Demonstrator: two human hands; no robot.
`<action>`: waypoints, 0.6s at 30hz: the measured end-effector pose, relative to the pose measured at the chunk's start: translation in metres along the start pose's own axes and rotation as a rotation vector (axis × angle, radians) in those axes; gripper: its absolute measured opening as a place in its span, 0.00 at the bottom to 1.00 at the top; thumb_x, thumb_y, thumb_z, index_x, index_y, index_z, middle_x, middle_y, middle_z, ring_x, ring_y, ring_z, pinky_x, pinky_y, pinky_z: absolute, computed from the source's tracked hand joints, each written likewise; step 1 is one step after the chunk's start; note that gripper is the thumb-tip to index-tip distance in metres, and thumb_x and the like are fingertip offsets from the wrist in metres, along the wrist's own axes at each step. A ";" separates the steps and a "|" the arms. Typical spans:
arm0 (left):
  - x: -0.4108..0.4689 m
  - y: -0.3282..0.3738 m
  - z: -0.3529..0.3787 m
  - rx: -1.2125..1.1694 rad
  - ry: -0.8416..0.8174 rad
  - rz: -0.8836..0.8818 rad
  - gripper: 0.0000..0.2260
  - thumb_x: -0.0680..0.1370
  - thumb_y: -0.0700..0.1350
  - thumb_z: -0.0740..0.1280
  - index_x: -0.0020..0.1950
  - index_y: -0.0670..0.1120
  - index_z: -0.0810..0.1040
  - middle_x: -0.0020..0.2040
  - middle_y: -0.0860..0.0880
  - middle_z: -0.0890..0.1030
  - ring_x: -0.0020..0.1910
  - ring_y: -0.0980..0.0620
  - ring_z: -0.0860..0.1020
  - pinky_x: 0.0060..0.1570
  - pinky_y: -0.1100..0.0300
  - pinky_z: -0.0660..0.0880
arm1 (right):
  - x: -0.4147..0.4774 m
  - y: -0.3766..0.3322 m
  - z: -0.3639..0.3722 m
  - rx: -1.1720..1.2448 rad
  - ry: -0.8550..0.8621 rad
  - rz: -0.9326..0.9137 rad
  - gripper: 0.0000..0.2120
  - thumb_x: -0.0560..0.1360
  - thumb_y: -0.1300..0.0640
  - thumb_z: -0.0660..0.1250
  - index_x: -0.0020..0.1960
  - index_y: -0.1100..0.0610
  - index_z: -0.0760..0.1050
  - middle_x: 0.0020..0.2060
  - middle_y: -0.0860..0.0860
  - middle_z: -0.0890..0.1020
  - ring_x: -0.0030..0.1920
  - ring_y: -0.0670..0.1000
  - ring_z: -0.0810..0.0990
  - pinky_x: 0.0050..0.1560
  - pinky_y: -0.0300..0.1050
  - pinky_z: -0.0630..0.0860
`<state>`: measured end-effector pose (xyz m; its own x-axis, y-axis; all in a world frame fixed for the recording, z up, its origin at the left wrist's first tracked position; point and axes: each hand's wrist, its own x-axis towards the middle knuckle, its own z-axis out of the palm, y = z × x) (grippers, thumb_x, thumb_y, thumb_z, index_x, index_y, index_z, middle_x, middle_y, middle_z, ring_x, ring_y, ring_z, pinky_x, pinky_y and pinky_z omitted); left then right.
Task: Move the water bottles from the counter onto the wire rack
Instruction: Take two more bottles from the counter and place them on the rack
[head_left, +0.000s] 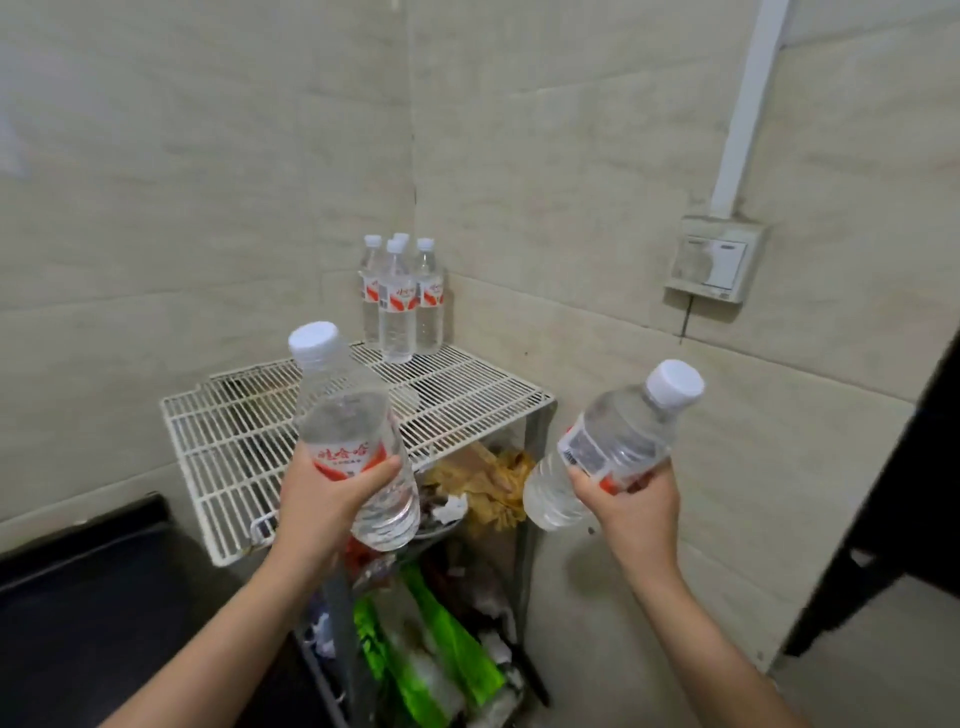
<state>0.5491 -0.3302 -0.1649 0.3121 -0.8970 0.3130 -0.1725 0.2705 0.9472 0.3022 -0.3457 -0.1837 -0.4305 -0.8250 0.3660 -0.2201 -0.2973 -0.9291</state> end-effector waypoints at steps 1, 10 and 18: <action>0.011 -0.001 0.000 0.017 0.017 0.011 0.33 0.57 0.47 0.80 0.60 0.44 0.75 0.51 0.45 0.82 0.50 0.47 0.81 0.53 0.49 0.77 | 0.012 0.000 0.009 0.012 -0.009 -0.015 0.31 0.55 0.56 0.80 0.55 0.56 0.72 0.47 0.51 0.80 0.48 0.53 0.80 0.51 0.48 0.76; 0.121 -0.009 0.013 0.061 0.038 0.034 0.35 0.55 0.48 0.76 0.61 0.45 0.72 0.52 0.46 0.81 0.50 0.46 0.80 0.51 0.51 0.76 | 0.121 0.008 0.095 0.000 -0.131 -0.098 0.29 0.59 0.58 0.79 0.55 0.51 0.70 0.48 0.47 0.77 0.49 0.49 0.77 0.51 0.44 0.73; 0.194 -0.031 0.011 0.083 0.080 -0.042 0.27 0.61 0.42 0.76 0.58 0.44 0.73 0.49 0.45 0.82 0.47 0.46 0.81 0.43 0.56 0.77 | 0.185 0.034 0.173 -0.042 -0.208 -0.044 0.27 0.61 0.55 0.78 0.54 0.51 0.67 0.47 0.47 0.74 0.48 0.49 0.74 0.51 0.43 0.71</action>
<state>0.6045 -0.5164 -0.1342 0.3939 -0.8751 0.2811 -0.2337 0.2004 0.9514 0.3664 -0.5916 -0.1564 -0.2304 -0.8944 0.3833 -0.2733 -0.3185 -0.9076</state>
